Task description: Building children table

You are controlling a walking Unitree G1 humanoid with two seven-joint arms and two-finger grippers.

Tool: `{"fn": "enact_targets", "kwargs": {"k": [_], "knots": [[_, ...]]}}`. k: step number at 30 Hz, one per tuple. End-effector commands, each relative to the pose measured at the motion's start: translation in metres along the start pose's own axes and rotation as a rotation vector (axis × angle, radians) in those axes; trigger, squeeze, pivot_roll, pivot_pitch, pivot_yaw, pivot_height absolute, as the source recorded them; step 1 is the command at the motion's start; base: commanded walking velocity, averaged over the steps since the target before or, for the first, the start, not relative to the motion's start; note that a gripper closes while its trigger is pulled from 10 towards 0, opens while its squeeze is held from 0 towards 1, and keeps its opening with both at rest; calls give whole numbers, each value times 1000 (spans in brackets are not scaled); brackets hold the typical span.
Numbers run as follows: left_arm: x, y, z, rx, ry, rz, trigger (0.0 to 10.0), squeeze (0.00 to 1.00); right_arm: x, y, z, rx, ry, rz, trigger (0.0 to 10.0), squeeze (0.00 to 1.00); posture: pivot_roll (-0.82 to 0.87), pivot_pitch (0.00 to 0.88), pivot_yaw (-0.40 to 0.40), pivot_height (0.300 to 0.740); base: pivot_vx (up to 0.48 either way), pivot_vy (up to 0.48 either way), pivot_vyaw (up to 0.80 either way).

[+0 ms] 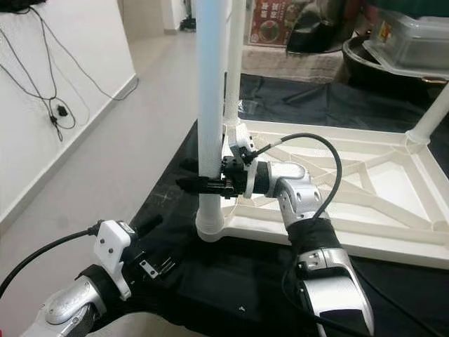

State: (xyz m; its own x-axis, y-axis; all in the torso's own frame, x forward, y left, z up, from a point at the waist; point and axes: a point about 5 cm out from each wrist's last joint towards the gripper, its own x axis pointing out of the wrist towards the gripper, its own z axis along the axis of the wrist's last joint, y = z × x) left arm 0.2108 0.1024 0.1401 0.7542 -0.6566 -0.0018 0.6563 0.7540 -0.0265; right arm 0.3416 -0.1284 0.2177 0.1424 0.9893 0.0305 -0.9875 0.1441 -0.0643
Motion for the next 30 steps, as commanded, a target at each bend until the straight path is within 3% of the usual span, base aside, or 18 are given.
{"fn": "enact_targets", "kwargs": {"k": [1,2,5,8,9,10,11,12,13,14,15,16,17,18,19,23,28,30], "knots": [[-1,-1,-1,11,6,-2,10000,0,5,0,-10,35,-7,-73,0,0,167,61,-15,740,0,0,0],[-1,0,-1,11,6,-3,10000,0,3,-4,-14,55,6,-198,0,0,162,59,-12,740,0,0,0],[-1,0,-1,12,5,-3,10000,0,2,-7,-16,68,19,-281,0,0,162,59,-12,740,0,0,0],[1,0,-3,5,7,-12,10000,0,-9,-13,-24,85,-32,-787,0,0,137,57,3,740,0,0,0],[1,0,-3,5,7,-12,10000,0,-9,-13,-24,85,-32,-787,0,0,137,57,3,740,0,0,0],[1,0,-3,2,8,-15,10000,0,-14,-13,-26,70,-31,-916,0,0,132,57,8,740,0,0,0],[1,-1,-4,1,9,-19,10000,0,-20,-11,-31,72,-27,-1079,0,0,127,56,8,740,0,0,0],[1,-1,-4,1,9,-19,10000,0,-20,-11,-31,72,-27,-1079,0,0,127,56,8,740,0,0,0],[2,-1,-4,0,9,-22,10000,0,-26,-5,-35,57,-15,-1239,0,0,129,54,8,740,0,0,0],[2,-1,-4,0,9,-22,10000,0,-26,-5,-35,57,-15,-1239,0,0,129,54,8,740,0,0,0],[2,-1,-5,0,9,-24,10000,0,-31,5,-38,44,-8,-1401,0,0,132,55,7,740,0,0,0],[2,-1,-5,0,9,-24,10000,0,-31,5,-38,44,-8,-1401,0,0,132,55,7,740,0,0,0],[2,-2,-4,0,9,-24,10000,0,-34,15,-39,44,-8,-1550,0,0,134,56,6,740,0,0,0],[2,-2,-4,0,9,-24,10000,0,-34,15,-39,44,-8,-1550,0,0,134,56,6,740,0,0,0],[3,-1,-4,0,9,-24,10000,0,-36,23,-38,41,-5,-1655,0,0,133,58,4,740,0,0,0],[2,-1,-5,1,9,-23,10000,0,-33,29,-38,55,-9,-1721,0,0,134,60,5,740,0,0,0],[2,-2,-5,0,10,-19,10000,0,-9,36,-39,171,-45,-1855,0,0,137,68,0,740,0,0,0],[2,-2,-5,-2,10,-19,10000,0,-1,34,-38,180,-67,-1825,0,0,136,70,0,740,0,0,0]]}}
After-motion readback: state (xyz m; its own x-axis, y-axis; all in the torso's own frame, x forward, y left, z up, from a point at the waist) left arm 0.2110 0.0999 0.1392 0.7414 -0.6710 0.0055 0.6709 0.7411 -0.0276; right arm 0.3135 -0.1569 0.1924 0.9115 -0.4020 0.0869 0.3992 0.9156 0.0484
